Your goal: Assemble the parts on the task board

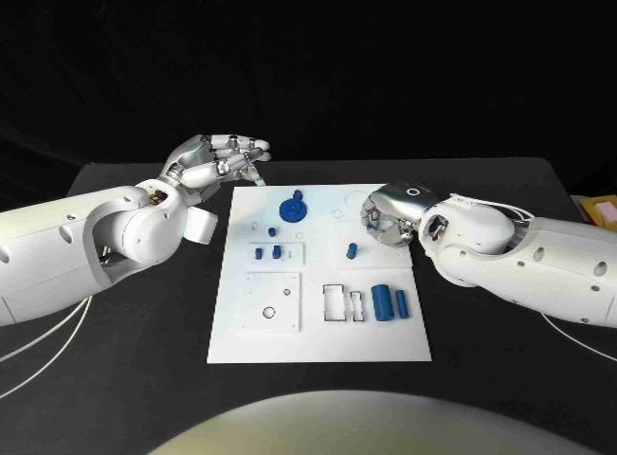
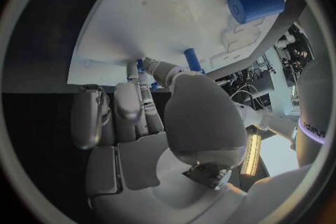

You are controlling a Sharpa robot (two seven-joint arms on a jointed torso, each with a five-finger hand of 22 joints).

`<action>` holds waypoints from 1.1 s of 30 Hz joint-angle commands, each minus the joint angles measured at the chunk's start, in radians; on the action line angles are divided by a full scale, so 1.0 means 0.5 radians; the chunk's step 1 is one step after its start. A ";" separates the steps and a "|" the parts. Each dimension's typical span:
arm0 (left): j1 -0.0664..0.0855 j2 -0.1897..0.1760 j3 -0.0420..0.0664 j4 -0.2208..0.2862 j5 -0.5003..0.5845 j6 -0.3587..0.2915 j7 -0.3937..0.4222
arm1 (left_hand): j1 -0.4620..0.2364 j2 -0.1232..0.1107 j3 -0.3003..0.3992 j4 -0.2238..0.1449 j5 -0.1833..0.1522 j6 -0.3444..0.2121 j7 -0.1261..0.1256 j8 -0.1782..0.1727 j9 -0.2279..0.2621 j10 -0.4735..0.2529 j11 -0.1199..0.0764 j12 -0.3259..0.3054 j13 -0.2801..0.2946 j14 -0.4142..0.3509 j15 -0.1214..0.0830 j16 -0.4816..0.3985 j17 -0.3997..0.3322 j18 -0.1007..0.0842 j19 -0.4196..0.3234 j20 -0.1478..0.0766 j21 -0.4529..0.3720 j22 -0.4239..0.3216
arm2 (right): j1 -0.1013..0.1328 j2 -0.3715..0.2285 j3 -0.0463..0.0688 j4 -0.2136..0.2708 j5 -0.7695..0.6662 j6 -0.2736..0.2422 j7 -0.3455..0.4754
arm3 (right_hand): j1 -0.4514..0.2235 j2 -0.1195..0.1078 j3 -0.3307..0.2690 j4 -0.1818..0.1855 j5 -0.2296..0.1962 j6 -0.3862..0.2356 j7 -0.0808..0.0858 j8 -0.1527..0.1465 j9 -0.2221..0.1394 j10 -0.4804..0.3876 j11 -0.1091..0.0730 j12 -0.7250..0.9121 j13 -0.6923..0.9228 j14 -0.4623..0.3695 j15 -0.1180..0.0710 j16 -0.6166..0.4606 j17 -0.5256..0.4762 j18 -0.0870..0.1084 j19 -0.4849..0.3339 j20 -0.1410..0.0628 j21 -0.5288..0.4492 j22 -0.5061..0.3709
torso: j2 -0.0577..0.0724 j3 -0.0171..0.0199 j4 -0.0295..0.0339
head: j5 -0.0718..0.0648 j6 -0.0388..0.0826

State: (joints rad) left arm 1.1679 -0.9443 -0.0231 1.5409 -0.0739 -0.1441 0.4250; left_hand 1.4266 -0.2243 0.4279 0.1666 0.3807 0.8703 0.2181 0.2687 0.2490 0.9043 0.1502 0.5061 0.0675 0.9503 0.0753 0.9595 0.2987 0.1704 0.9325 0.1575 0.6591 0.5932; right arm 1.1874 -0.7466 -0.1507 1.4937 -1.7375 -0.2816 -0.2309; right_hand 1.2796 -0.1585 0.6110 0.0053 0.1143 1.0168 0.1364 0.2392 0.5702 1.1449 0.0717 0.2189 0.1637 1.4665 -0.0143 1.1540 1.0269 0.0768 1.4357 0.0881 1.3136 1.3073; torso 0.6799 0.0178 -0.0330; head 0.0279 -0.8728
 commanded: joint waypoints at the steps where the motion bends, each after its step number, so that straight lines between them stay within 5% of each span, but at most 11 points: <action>1: 0.001 0.001 0.002 0.007 -0.003 0.001 0.006 | 0.014 0.005 0.001 -0.009 -0.008 -0.017 0.001 -0.010 -0.003 -0.011 0.000 -0.008 -0.001 -0.010 0.004 -0.012 -0.002 0.018 0.002 0.014 -0.014 -0.002 | -0.023 0.004 -0.018 -0.003 0.025 0.104 -0.009 | 0.000 -0.025 -0.010 -0.003 0.008 -0.013 0.001 -0.009 -0.011 -0.015 0.005 -0.012 0.000 -0.003 0.014 0.003 -0.004 -0.033 -0.002 0.016 -0.006 0.268 | 0.000 0.0002 0.000 | 0.002 0.000; 18: 0.001 -0.001 0.002 0.010 -0.003 -0.002 0.004 | 0.033 0.015 0.007 -0.030 -0.004 -0.018 0.003 -0.013 -0.006 -0.018 0.002 -0.004 0.002 -0.015 0.005 -0.011 -0.009 0.019 0.003 0.015 -0.013 0.001 | -0.023 0.011 -0.018 -0.007 -0.011 0.070 -0.054 | 0.139 0.050 0.047 -0.076 0.060 0.062 -0.008 -0.006 0.016 0.059 -0.019 0.012 0.035 0.012 -0.005 0.066 0.049 -0.051 0.048 0.002 0.077 0.317 | 0.000 0.0004 -0.001 | -0.004 0.000; 33: 0.001 -0.006 0.001 0.006 -0.003 -0.003 0.003 | 0.040 0.019 0.010 -0.039 -0.003 -0.017 0.004 -0.013 -0.006 -0.019 0.002 -0.002 0.003 -0.016 0.004 -0.011 -0.012 0.020 0.003 0.014 -0.010 0.004 | -0.022 -0.015 -0.017 0.045 -0.030 -0.078 -0.083 | 0.122 0.041 0.043 -0.077 0.069 0.075 -0.009 -0.005 0.026 0.071 -0.019 0.015 0.043 0.016 -0.006 0.080 0.059 -0.058 0.065 0.000 0.110 0.335 | -0.001 0.0001 -0.001 | -0.005 0.000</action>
State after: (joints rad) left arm 1.1680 -0.9478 -0.0231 1.5424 -0.0739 -0.1468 0.4222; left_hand 1.4352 -0.2156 0.4320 0.1516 0.3807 0.8668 0.2216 0.2688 0.2471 0.9006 0.1539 0.5061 0.0675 0.9504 0.0752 0.9595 0.2932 0.1703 0.9326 0.1575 0.6554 0.5944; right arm 1.1808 -0.7519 -0.1559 1.5110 -1.7420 -0.3179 -0.2594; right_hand 1.3403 -0.1370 0.6351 -0.0318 0.1470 1.0460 0.1294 0.2346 0.5804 1.1682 0.0698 0.2211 0.1818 1.4665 -0.0144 1.1890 1.0561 0.0609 1.4574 0.0877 1.3667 1.3077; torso 0.6801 0.0179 -0.0336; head 0.0259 -0.8728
